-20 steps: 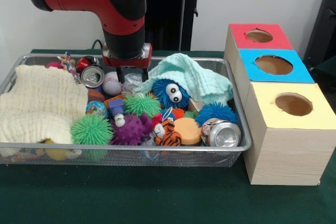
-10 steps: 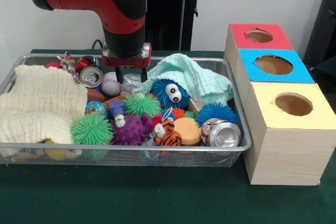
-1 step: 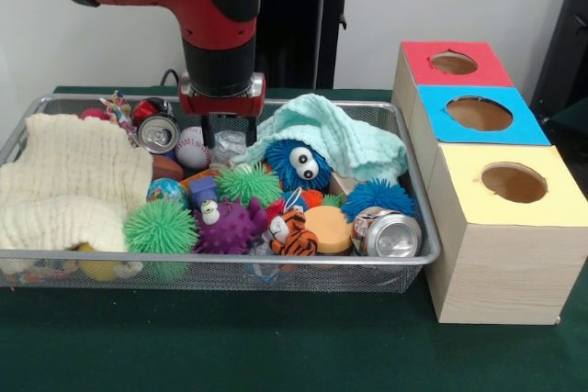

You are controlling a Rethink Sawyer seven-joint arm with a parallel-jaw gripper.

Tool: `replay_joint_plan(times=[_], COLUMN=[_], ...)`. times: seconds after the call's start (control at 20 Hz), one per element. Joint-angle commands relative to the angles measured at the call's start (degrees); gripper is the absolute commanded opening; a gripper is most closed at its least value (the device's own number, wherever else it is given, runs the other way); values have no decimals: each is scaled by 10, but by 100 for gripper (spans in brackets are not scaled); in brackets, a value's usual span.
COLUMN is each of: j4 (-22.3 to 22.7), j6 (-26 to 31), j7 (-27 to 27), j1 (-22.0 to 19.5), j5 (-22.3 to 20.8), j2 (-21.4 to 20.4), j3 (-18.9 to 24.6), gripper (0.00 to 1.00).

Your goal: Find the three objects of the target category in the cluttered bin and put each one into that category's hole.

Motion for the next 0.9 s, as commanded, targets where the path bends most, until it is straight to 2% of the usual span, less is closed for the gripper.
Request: replay_joint_plan(times=[0.05, 0.4, 0.9], j4=[1, -5, -16], j6=[-237, -218, -240], j7=[90, 87, 83], j1=[-3, 14, 27], j5=[-73, -52, -47], j2=[82, 94, 109], j3=[-35, -53, -70], gripper=[100, 100, 100])
